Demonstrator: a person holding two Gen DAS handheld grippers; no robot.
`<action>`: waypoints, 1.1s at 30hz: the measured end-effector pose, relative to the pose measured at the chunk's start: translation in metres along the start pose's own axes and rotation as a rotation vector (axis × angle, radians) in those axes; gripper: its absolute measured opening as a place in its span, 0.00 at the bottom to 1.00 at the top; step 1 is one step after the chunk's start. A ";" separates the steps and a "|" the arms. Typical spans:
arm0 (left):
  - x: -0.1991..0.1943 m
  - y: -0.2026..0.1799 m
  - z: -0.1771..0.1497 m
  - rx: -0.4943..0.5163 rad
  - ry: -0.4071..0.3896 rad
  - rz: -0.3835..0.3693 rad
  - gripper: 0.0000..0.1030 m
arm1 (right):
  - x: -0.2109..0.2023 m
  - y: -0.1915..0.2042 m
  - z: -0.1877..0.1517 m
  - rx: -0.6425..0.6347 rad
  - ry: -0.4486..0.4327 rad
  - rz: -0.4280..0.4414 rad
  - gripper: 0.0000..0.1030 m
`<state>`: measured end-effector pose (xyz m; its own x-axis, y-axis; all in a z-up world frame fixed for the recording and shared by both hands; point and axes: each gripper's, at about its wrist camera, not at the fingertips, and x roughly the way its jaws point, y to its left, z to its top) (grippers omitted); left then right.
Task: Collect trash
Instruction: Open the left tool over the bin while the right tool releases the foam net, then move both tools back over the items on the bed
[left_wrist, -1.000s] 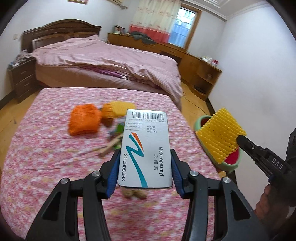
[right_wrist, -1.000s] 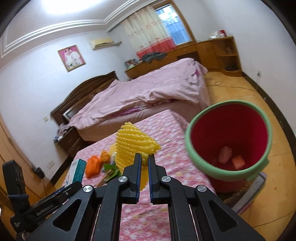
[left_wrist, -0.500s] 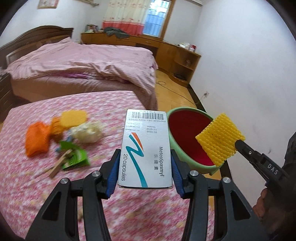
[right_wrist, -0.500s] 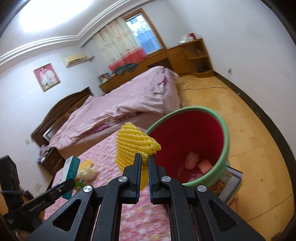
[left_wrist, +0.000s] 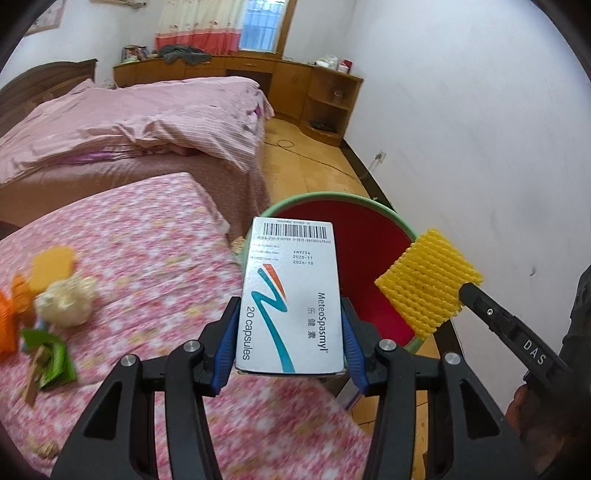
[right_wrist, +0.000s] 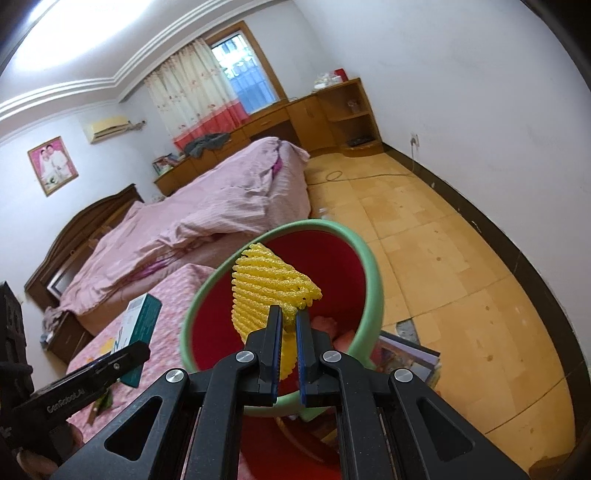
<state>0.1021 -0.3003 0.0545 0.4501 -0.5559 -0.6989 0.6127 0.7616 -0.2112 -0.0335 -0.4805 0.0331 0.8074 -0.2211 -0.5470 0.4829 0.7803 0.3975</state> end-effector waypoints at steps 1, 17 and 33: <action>0.006 -0.002 0.002 0.004 0.006 -0.004 0.49 | 0.002 -0.002 0.000 0.001 0.003 -0.002 0.07; 0.057 -0.018 0.007 0.051 0.065 -0.006 0.53 | 0.033 -0.018 -0.003 0.029 0.059 -0.030 0.11; 0.032 0.000 0.003 -0.025 0.047 0.019 0.56 | 0.017 -0.013 -0.006 0.042 0.050 0.002 0.26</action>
<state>0.1190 -0.3189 0.0343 0.4303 -0.5256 -0.7339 0.5878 0.7802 -0.2140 -0.0279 -0.4909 0.0136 0.7910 -0.1894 -0.5817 0.4960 0.7552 0.4286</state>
